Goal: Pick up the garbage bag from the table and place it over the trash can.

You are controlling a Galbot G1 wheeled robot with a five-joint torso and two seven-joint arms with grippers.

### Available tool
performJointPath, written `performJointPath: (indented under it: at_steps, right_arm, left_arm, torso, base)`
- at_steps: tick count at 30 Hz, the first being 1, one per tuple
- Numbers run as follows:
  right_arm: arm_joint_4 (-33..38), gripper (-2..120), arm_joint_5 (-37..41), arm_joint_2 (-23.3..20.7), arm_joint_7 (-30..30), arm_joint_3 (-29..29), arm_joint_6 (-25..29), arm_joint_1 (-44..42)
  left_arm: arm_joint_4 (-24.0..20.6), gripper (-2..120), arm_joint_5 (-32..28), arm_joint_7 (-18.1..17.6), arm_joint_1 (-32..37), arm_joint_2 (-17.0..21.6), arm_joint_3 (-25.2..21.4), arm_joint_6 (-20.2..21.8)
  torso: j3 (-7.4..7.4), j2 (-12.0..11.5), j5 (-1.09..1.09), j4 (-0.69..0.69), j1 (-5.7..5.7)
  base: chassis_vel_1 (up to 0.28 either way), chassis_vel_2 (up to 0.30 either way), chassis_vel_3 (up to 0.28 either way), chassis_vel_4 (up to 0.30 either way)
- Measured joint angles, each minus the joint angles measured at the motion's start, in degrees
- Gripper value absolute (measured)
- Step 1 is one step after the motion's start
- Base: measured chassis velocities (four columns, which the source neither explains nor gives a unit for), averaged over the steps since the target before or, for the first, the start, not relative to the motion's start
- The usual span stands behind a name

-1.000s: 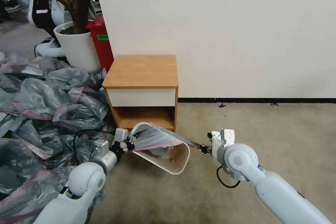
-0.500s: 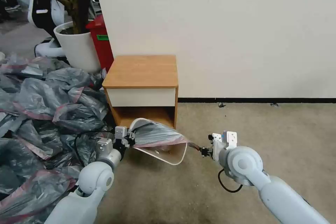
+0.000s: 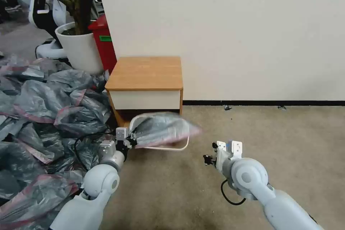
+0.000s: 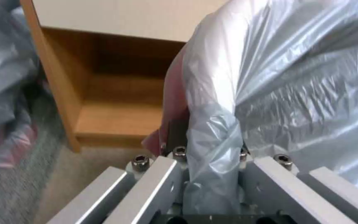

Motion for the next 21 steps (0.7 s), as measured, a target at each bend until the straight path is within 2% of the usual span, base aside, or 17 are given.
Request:
performJointPath:
  at_steps: [7,12,14,15,17,19,21]
  right_arm:
    - [1.58,5,-1.12,0.96,-0.35,1.01,0.84,-0.63]
    - [2.17,18,-0.25,0.68,-5.04,3.67,4.6,-1.47]
    - [3.38,26,3.29,0.98,-7.75,6.38,5.99,-2.26]
    - [3.38,26,3.29,0.98,-7.75,6.38,5.99,-2.26]
    - [5.24,36,8.14,1.76,-8.79,9.25,6.62,-3.1]
    - [6.34,39,10.59,2.3,-8.92,10.64,6.74,-3.51]
    - [8.32,49,14.99,3.61,-8.36,12.89,6.78,-4.14]
  left_arm:
    - [0.07,2,0.25,-0.11,-0.17,-0.06,0.1,0.23]
    - [0.4,2,0.27,0.36,-0.36,0.38,-0.48,0.24]
    - [0.49,2,0.2,0.45,-0.62,0.46,-0.75,0.24]
    - [0.49,2,0.2,0.45,-0.62,0.46,-0.75,0.24]
    - [0.64,2,0.09,0.5,-0.8,0.49,-0.95,0.24]
    - [0.78,2,0.03,0.51,-0.87,0.49,-1.02,0.24]
    - [0.96,2,-0.06,0.53,-0.96,0.39,-1.19,0.24]
  torso:
    - [0.0,0.0,0.0,0.0,0.0]
    - [0.0,0.0,0.01,0.0,0.0]
    - [0.0,0.0,0.0,0.0,0.0]
    - [0.0,0.0,0.0,0.0,0.0]
    - [0.0,0.0,0.0,0.0,0.0]
    - [0.0,0.0,0.0,0.0,0.0]
    - [0.0,0.0,0.0,0.0,0.0]
  base:
    - [0.0,0.0,0.0,0.0]
    - [0.0,0.0,0.0,0.0]
    - [0.0,0.0,0.0,0.0]
    - [0.0,0.0,0.0,0.0]
    - [0.0,0.0,0.0,0.0]
    - [0.0,0.0,0.0,0.0]
    - [0.0,0.0,0.0,0.0]
